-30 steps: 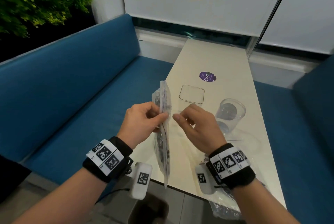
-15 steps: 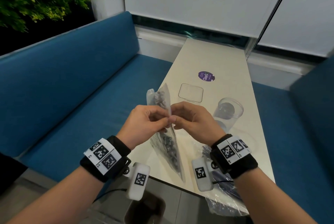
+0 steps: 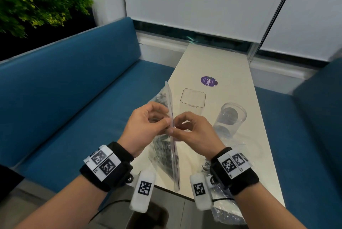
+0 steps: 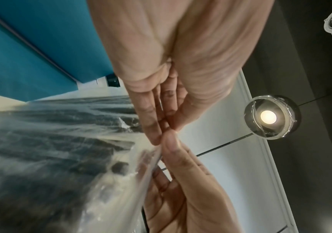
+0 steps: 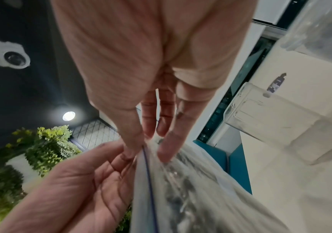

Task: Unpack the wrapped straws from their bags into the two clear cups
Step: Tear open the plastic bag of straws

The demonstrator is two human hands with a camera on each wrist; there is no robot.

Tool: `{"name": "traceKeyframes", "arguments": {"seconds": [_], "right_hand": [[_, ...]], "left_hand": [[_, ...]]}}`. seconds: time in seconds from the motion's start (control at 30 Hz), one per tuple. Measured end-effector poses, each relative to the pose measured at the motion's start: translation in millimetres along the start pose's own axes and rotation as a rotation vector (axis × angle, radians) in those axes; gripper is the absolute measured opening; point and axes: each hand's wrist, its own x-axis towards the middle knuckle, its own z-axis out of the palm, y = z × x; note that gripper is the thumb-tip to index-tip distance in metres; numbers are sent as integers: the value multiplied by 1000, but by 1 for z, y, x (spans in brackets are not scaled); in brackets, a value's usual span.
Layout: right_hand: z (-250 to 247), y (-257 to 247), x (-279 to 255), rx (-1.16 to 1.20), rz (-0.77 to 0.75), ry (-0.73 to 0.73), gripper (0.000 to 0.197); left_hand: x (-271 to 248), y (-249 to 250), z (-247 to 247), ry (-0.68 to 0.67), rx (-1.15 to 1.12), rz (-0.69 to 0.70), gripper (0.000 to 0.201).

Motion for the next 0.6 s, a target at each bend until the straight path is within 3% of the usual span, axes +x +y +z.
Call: {"name": "traceKeyframes", "arguments": {"seconds": [0.13,0.33,0.43,0.6], "right_hand": [[3,1,-1,-7,-1,-7,6],[0,-5,-7,184,30,-66,41],[-4,-7,-10,208,33,-83,34],[-1,-7,-11,198,45,-130,29]], "left_hand": [[-6,-1,4,10,-56,-43,28],[-7,-2,2,-53,-97,-98,33],[-9,-2,-1,-110,-128,-111,29],[-13,0,4,-95,-117,-170,15]]}}
